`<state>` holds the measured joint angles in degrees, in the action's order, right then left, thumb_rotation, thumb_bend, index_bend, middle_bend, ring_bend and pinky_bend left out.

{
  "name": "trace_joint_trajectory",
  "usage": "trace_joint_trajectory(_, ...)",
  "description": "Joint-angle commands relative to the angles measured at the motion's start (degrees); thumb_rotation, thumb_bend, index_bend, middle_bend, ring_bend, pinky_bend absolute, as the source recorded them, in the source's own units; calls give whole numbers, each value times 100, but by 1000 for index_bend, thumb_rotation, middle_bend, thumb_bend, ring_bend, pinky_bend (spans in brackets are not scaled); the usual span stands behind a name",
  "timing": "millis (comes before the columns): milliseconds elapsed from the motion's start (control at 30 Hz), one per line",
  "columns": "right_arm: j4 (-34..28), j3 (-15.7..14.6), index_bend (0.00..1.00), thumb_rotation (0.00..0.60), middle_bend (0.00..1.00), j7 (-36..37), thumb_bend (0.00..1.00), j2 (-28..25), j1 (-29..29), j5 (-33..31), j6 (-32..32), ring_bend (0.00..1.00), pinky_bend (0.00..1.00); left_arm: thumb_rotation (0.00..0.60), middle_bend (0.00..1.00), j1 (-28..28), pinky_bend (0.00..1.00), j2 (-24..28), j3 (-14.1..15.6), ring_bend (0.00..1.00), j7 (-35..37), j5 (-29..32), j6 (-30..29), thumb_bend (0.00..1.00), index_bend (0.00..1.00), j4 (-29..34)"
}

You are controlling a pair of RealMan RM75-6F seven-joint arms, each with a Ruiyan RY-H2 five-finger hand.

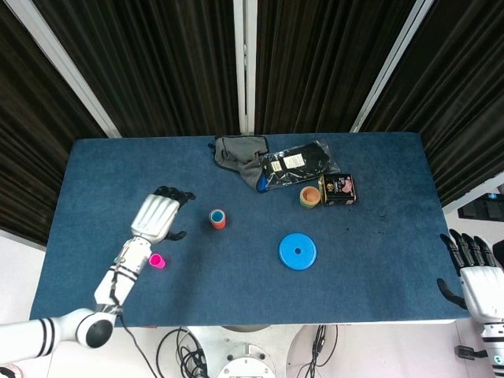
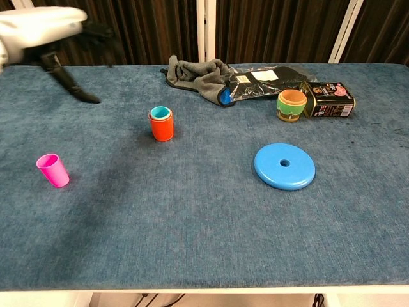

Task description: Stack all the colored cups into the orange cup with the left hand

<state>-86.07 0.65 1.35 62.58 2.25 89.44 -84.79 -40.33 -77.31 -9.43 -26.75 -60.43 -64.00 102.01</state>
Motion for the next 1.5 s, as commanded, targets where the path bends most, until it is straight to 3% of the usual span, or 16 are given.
trace_joint_trajectory(33,-54,-6,0,600,0,-62,273,-16,-4,17,-21,0,0,600,341,635,245,646,619,251,-72,-283,-433,123,295,776)
trace_joint_trajectory(200,-177,-28,0,600,0,-171,273,-40,-31,98,-114,0,0,600,349,936,239,756,1076,252,-103,-412,-414,119,296,983)
trace_joint_trajectory(333,-266,-68,0,600,0,-297,274,-55,-43,157,-125,0,0,600,349,1145,239,469,1220,252,-7,-612,-540,119,295,611)
trace_joint_trajectory(600,-384,-106,0,600,0,-479,273,-44,-75,182,-146,0,0,600,358,1292,240,15,1109,254,462,-751,-478,119,297,-61)
trace_joint_trajectory(967,-399,-94,0,600,0,-538,273,-28,-70,125,-104,0,0,600,388,1186,245,-417,979,299,382,-778,-145,129,342,-714)
trace_joint_trajectory(1500,-265,-89,0,600,0,-444,272,19,-72,13,-17,0,0,600,453,1248,254,-571,957,337,60,-880,-154,155,430,-974)
